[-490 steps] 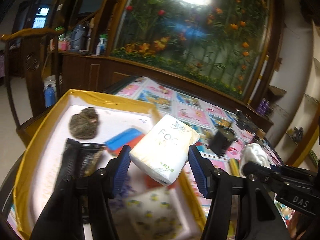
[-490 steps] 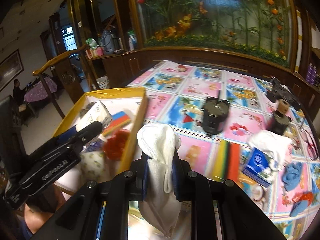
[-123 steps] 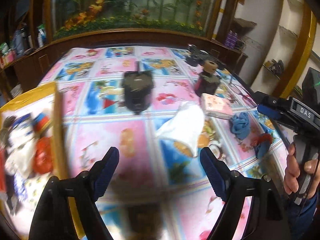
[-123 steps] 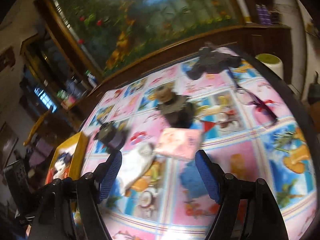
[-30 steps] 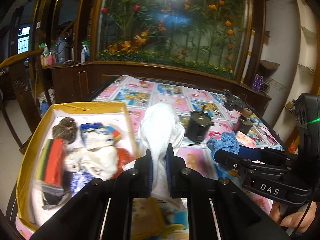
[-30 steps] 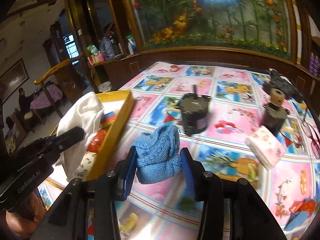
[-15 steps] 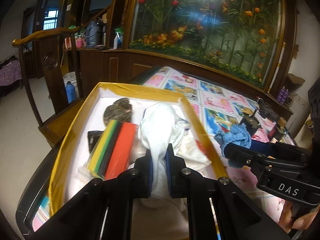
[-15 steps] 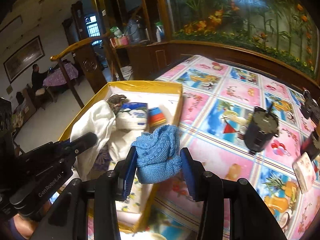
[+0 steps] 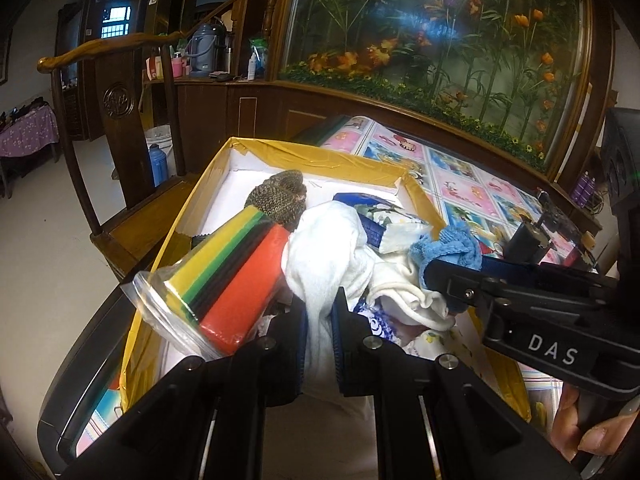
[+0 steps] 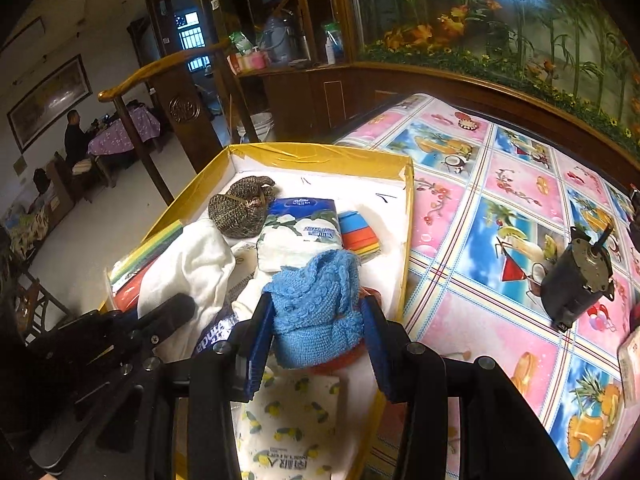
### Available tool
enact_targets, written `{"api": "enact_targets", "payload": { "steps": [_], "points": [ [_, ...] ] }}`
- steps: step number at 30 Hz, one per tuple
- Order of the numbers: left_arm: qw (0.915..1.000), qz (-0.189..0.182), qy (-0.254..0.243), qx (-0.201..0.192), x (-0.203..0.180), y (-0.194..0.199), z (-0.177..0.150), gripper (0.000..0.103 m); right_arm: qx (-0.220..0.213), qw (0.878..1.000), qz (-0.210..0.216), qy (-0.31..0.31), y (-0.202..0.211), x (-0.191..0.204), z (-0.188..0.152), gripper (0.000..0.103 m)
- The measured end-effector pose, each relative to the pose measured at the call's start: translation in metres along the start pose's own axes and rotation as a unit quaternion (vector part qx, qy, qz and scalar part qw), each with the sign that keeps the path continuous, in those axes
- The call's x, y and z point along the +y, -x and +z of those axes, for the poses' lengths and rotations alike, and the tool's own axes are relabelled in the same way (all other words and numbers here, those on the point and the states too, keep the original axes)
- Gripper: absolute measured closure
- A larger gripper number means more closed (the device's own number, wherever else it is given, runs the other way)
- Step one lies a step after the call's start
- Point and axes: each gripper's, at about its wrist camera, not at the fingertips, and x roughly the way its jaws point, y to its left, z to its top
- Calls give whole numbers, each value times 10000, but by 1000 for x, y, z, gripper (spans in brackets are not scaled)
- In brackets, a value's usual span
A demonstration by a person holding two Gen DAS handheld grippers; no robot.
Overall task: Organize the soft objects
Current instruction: 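Lower both cloths into the box and open both grippers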
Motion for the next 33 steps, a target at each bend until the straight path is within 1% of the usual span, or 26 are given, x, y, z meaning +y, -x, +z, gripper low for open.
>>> {"api": "enact_targets", "payload": {
  "steps": [4, 10, 13, 14, 15, 19, 21, 24, 33],
  "points": [
    [10000, 8, 36, 91, 3, -4, 1, 92, 28, 10000, -48, 37, -8, 2, 2, 55],
    [9999, 47, 41, 127, 3, -5, 1, 90, 46, 9999, -94, 106, -12, 5, 4, 55],
    [9999, 39, 93, 123, 5, -4, 0, 81, 62, 9999, -65, 112, -11, 5, 4, 53],
    [9999, 38, 108, 124, 5, -4, 0, 72, 58, 9999, -50, 95, -10, 5, 4, 53],
    [9998, 38, 122, 119, 6, -4, -1, 66, 43, 10000, -31, 63, -9, 4, 4, 53],
    [9998, 39, 139, 110, 7, -1, -1, 62, 11, 10000, 45, -31, -5, 1, 3, 52],
    [9998, 16, 161, 93, 7, 1, -1, 53, -15, 9999, 68, -75, -1, 0, 3, 51],
    [9999, 25, 144, 30, 6, 5, 0, 47, -83, 9998, 142, -145, 6, -3, 3, 49],
    [9998, 55, 85, -149, -1, 22, 4, 36, -385, 9989, 200, -185, 35, -5, 2, 47]
  ]
}}
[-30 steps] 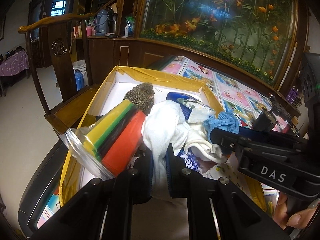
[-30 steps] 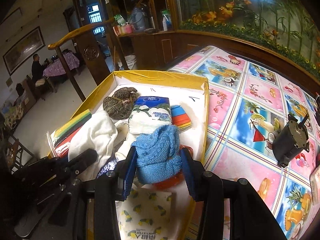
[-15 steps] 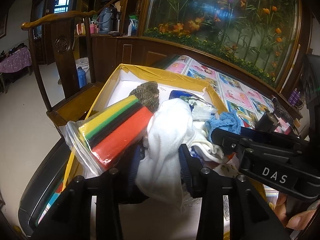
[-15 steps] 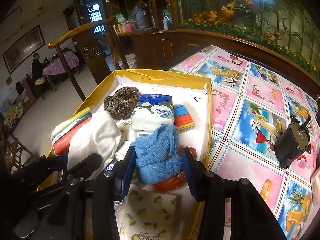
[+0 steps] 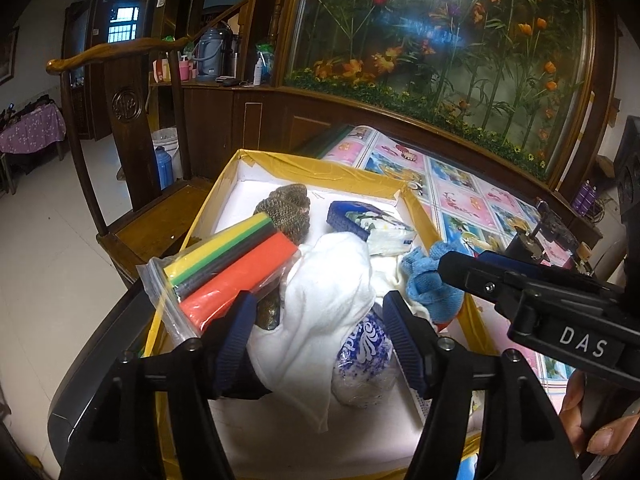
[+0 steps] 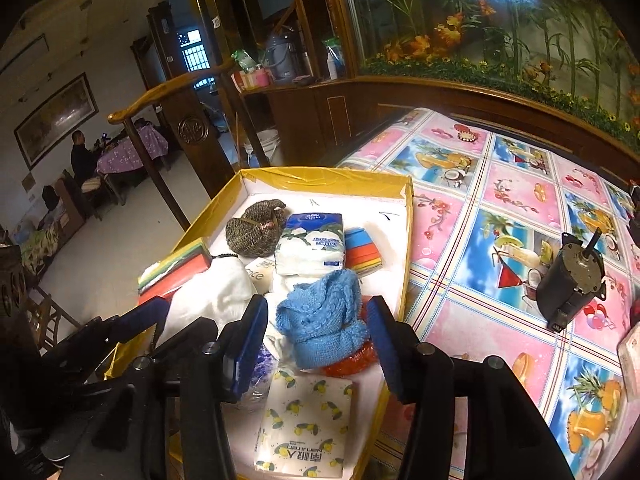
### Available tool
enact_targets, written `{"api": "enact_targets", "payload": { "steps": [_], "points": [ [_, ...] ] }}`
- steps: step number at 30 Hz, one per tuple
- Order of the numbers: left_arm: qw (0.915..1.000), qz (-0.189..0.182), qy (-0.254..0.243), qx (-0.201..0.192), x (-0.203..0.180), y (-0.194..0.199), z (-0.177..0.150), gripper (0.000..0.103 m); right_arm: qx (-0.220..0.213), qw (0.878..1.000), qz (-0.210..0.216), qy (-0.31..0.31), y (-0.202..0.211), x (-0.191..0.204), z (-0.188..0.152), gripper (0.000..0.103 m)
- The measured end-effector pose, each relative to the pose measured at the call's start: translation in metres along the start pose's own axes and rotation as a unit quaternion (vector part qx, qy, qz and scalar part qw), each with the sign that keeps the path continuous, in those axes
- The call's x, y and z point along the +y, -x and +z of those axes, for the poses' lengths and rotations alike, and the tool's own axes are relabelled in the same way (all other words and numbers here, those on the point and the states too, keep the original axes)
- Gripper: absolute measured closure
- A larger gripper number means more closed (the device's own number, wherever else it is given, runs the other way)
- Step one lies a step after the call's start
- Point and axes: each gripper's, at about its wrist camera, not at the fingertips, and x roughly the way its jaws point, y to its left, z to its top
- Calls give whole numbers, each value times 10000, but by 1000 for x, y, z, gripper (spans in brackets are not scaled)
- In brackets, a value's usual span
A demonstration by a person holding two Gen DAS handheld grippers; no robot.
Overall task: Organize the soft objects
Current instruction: 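Lower both cloths into the box and open both grippers, then move both grippers back to the table toward the pink tissue pack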
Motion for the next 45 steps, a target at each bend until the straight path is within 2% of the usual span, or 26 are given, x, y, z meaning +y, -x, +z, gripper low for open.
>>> {"api": "enact_targets", "payload": {
  "steps": [6, 10, 16, 21, 26, 29, 31, 34, 40, 43, 45],
  "points": [
    [10000, -3, -54, -82, -6, 11, 3, 35, -180, 9997, -28, -133, 24, -15, -5, 46],
    [9998, -140, -93, -123, -16, 19, 4, 34, -306, 9990, -175, -293, 47, -42, -18, 40],
    [9982, -414, -418, -100, -57, 25, -3, 34, -446, 9919, -737, -928, 86, -127, -46, 39],
    [9935, -756, -845, 81, -105, 24, -16, 33, -520, 9713, -1175, -1999, 115, -228, -61, 37],
    [9871, -1026, -1195, 300, -141, 20, -32, 33, -323, 9501, -1800, -2528, 117, -301, -66, 35],
    [9845, -1082, -1327, 374, -151, 19, -38, 33, -171, 9478, -1747, -2664, 106, -325, -67, 35],
    [9833, -1096, -1390, 413, -155, 19, -40, 33, -68, 9468, -1748, -2701, 98, -331, -72, 35],
    [9826, -1106, -1427, 446, -155, 18, -40, 33, 95, 9519, -1474, -2686, 88, -328, -79, 35],
    [9821, -1167, -1372, 549, -157, 12, -39, 31, 326, 9749, -739, -2076, 82, -259, -81, 35],
    [9799, -1273, -1394, 646, -163, 8, -37, 27, 72, 9758, -638, -2092, 104, -246, -81, 35],
    [9770, -1397, -1444, 715, -170, 5, -34, 26, -306, 9709, -735, -2259, 133, -250, -86, 35]
  ]
}}
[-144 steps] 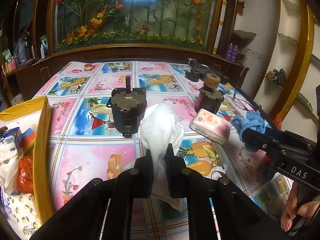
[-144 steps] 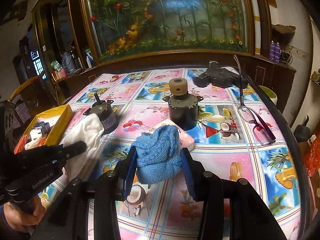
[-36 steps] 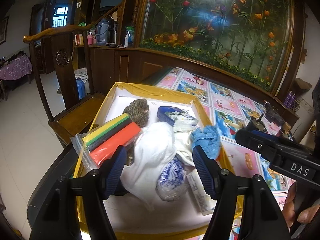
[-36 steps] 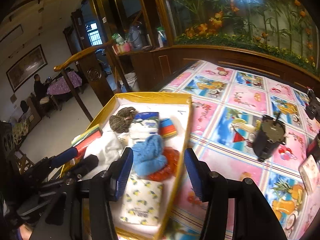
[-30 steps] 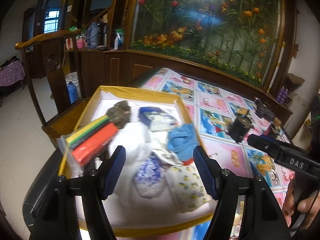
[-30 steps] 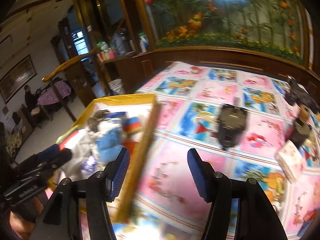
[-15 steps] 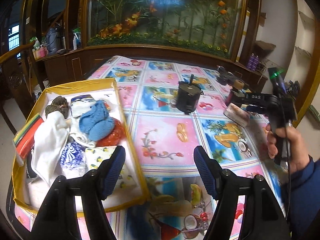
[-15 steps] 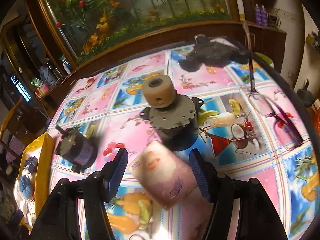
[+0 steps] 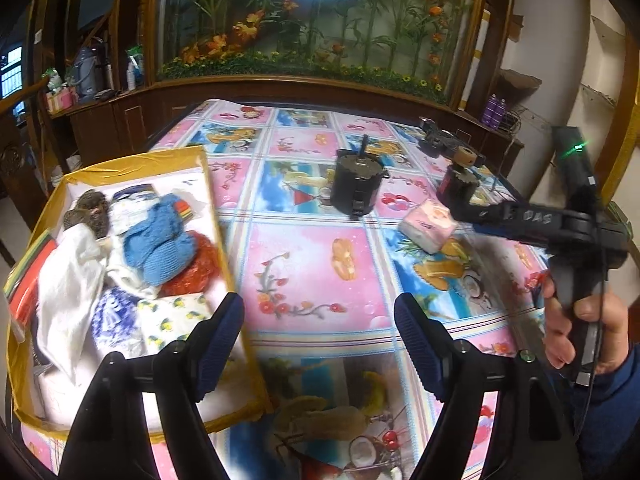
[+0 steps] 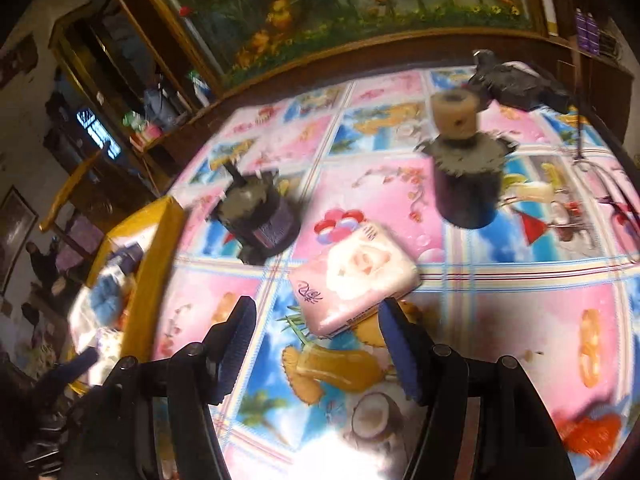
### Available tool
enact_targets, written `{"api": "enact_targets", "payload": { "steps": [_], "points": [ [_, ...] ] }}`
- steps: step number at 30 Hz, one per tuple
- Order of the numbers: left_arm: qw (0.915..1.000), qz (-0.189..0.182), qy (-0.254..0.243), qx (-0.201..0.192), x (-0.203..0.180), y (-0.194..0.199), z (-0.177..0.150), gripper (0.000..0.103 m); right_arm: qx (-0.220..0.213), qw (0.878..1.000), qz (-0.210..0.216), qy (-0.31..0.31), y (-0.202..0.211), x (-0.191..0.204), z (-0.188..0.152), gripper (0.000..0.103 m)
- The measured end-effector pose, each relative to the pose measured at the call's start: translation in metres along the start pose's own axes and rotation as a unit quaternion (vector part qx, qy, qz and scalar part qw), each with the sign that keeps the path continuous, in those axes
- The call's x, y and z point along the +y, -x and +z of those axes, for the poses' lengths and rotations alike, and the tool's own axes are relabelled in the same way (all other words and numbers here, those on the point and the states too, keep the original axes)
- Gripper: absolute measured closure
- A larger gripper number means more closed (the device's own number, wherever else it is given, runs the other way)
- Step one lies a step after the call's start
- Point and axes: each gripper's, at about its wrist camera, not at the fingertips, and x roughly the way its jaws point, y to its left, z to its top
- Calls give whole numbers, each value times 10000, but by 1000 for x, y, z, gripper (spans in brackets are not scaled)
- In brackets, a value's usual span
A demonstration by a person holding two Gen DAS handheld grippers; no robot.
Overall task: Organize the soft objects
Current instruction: 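Move both grippers back to the table toward the pink tissue pack, then grasp the pink tissue pack with the left gripper while the right grasps the blue cloth and orange mesh bag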
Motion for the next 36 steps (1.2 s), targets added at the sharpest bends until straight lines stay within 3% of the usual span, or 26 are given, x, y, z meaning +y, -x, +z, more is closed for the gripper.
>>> {"api": "enact_targets", "payload": {
  "steps": [6, 12, 15, 20, 26, 28, 29, 32, 36],
  "points": [
    [9968, -466, -635, 132, -42, -25, 31, 14, -1087, 9913, -604, -420, 79, -50, -21, 30],
    [9809, -1156, -1325, 827, -97, -87, 60, 13, -1572, 9787, -796, -1053, 120, -106, -41, 29],
    [9741, -1158, -1536, 1185, -115, -119, 66, 13, -1554, 9756, -771, -1342, 128, -125, -44, 29],
    [9742, -515, -1855, 1182, -130, -149, 71, 13, -1448, 9749, -496, -1616, 127, -137, -46, 29],
    [9757, -498, -1755, 1212, -140, -174, 73, 13, -1426, 9748, -464, -1654, 126, -139, -48, 29],
    [9795, -494, -1519, 1224, -137, -178, 71, 27, -1412, 9746, -505, -1666, 126, -140, -49, 29],
    [9813, -423, -1429, 1222, -135, -178, 69, 41, -1393, 9745, -537, -1674, 126, -140, -49, 29],
    [9846, -359, -1250, 1167, -128, -167, 61, 41, -1167, 9771, -702, -1632, 118, -139, -50, 25],
    [9877, -319, -1040, 1126, -111, -143, 43, 41, -735, 9798, -1246, -1384, 104, -129, -52, 25]
  ]
}}
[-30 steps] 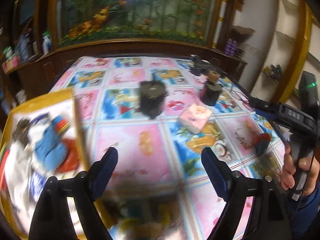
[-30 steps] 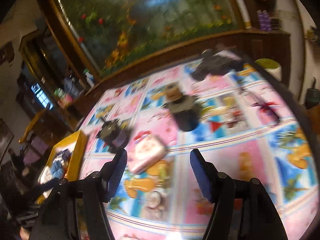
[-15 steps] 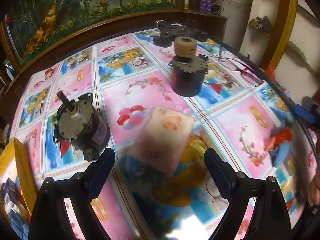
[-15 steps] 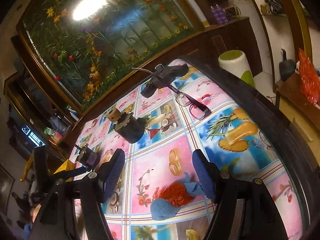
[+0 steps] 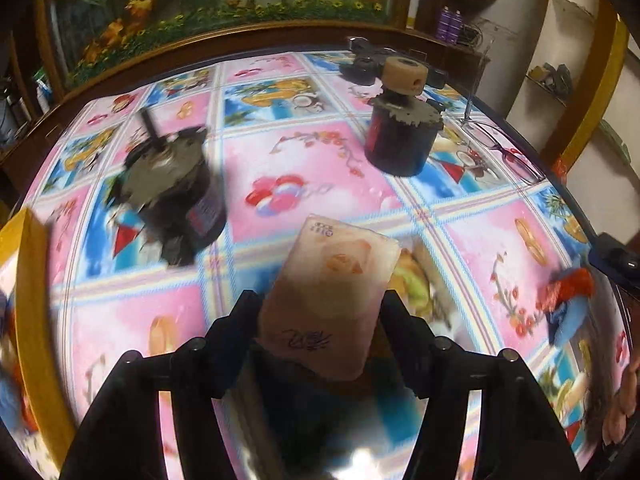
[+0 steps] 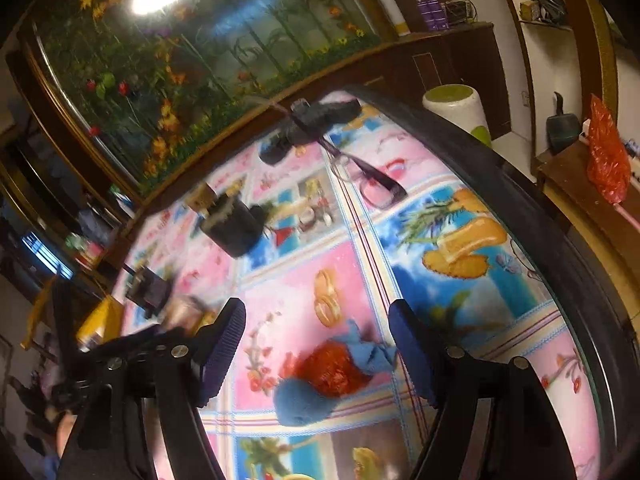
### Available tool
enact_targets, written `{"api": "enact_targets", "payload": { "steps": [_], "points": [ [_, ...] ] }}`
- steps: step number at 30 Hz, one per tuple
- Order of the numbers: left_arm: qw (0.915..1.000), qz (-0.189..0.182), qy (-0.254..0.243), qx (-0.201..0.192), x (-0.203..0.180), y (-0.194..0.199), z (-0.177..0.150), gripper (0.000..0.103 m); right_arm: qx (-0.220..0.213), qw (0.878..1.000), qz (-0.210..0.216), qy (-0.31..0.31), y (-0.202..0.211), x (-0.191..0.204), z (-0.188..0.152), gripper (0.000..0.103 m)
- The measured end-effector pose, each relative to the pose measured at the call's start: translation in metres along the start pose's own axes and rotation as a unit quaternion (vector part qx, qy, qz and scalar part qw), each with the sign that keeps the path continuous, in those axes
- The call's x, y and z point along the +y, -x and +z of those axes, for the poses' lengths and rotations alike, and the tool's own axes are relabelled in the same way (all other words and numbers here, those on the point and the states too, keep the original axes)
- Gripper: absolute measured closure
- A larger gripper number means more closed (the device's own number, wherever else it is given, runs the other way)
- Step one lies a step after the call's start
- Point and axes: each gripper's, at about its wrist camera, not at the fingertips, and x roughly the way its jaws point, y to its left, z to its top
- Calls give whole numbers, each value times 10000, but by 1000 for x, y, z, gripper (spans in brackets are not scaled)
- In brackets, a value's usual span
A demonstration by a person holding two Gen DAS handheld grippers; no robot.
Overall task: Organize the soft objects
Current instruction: 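Grasp the pink tissue pack with the left gripper while the right grasps the blue cloth and orange mesh bag, then carry the pink pack and blue cloth bundle over the yellow box with both grippers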
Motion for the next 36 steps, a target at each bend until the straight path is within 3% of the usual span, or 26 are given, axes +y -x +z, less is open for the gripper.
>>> {"api": "enact_targets", "payload": {
  "steps": [7, 9, 10, 13, 23, 36],
  "points": [
    [9995, 52, 195, -235, 14, 23, -31, 41, 449, 9957, -557, 594, -17, 16, -22, 26],
    [9994, 75, 149, -292, 11, 23, -33, 41, 457, 9930, -578, 924, -20, 26, -28, 40],
    [9994, 57, 119, -314, 9, 23, -33, 41, 459, 9915, -575, 1072, -22, 31, -30, 55],
    [9992, -21, 96, -375, 9, 22, -34, 41, 363, 9878, -657, 1367, -22, 38, -35, 60],
    [9968, -51, 279, -751, 20, 35, -33, 43, -643, 9760, -2, 2082, 16, 76, -40, 60],
    [9879, 521, -5, -1462, 9, 63, -38, 43, -559, 9794, 135, 1938, 14, 79, -40, 60]
  ]
}}
